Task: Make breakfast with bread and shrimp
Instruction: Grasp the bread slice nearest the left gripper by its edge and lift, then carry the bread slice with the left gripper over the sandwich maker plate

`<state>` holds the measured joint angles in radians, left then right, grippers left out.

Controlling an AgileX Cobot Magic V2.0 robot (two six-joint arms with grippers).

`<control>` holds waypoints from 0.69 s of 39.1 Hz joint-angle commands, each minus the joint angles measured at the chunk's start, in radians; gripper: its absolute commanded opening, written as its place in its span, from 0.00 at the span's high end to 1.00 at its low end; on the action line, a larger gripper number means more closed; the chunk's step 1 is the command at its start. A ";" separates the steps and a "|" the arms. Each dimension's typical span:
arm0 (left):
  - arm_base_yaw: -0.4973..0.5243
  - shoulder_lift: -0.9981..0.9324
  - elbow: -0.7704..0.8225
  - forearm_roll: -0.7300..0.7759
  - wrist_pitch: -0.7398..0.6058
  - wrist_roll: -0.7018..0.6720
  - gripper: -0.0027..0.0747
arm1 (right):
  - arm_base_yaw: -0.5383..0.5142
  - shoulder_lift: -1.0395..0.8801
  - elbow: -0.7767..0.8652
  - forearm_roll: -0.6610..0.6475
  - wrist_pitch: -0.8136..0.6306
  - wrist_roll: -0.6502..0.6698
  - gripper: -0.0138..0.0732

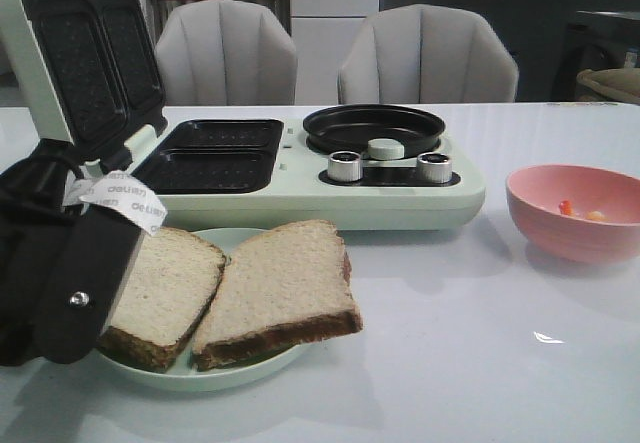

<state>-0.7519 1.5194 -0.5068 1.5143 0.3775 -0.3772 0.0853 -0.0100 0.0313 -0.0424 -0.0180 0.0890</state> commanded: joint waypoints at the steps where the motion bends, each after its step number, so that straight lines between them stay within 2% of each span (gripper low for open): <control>1: 0.001 -0.038 -0.017 0.009 0.056 -0.015 0.80 | -0.003 -0.022 -0.021 -0.009 -0.086 -0.004 0.68; 27: 0.001 -0.249 -0.017 0.012 0.062 -0.015 0.80 | -0.003 -0.022 -0.021 -0.009 -0.086 -0.004 0.68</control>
<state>-0.7519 1.3275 -0.5049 1.5143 0.4097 -0.3772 0.0853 -0.0100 0.0313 -0.0424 -0.0180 0.0890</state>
